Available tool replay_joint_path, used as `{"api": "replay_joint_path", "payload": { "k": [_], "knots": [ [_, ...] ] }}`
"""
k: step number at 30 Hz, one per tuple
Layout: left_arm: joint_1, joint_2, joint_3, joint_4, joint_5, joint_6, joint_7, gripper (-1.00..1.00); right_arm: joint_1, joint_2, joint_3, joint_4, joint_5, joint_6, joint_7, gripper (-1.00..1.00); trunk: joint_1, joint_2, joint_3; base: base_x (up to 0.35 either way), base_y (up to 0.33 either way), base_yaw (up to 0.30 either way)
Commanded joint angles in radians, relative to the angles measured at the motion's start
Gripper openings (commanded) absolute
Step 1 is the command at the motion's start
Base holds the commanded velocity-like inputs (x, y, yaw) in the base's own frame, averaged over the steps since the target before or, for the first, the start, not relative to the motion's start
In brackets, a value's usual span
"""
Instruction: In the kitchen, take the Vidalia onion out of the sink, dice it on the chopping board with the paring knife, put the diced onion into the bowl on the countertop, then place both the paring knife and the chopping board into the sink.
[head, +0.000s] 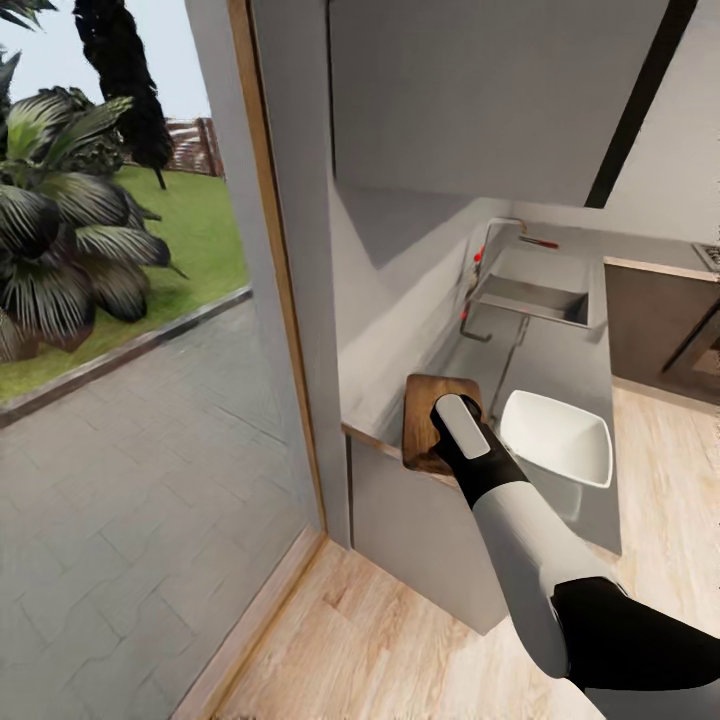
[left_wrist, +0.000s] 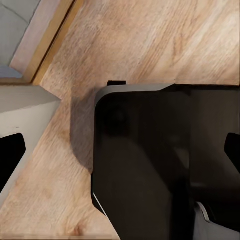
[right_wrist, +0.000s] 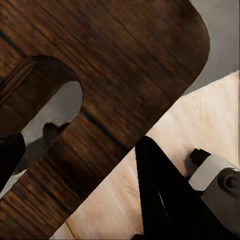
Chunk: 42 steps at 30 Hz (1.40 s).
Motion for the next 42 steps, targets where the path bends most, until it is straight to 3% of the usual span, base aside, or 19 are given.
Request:
{"api": "replay_joint_path", "payload": {
  "k": [1,37,39,42],
  "knots": [
    [0.000,0.001,-0.006,-0.001,0.008,-0.002,0.007,1.00,-0.001,0.000,0.001,-0.001,-0.004,0.008,-0.005,-1.00,0.000,-0.002,0.000,-0.281,0.000,0.000],
    [0.000,0.001,-0.006,-0.001,0.008,-0.002,0.007,1.00,-0.001,0.000,0.006,0.016,-0.003,0.010,0.030,-1.00,0.000,-0.002,0.043,-0.106,0.068,0.000],
    [0.000,0.001,-0.006,-0.001,0.008,-0.002,0.007,1.00,-0.001,0.000,0.016,0.016,-0.002,0.011,0.030,-1.00,0.000,-0.002,0.046,-0.266,0.000,0.000],
    [0.000,0.001,-0.006,-0.001,0.008,-0.002,0.008,1.00,-0.001,0.000,0.070,0.016,-0.002,0.010,0.030,-1.00,0.000,-0.002,0.050,-0.312,0.000,0.000]
  ]
}}
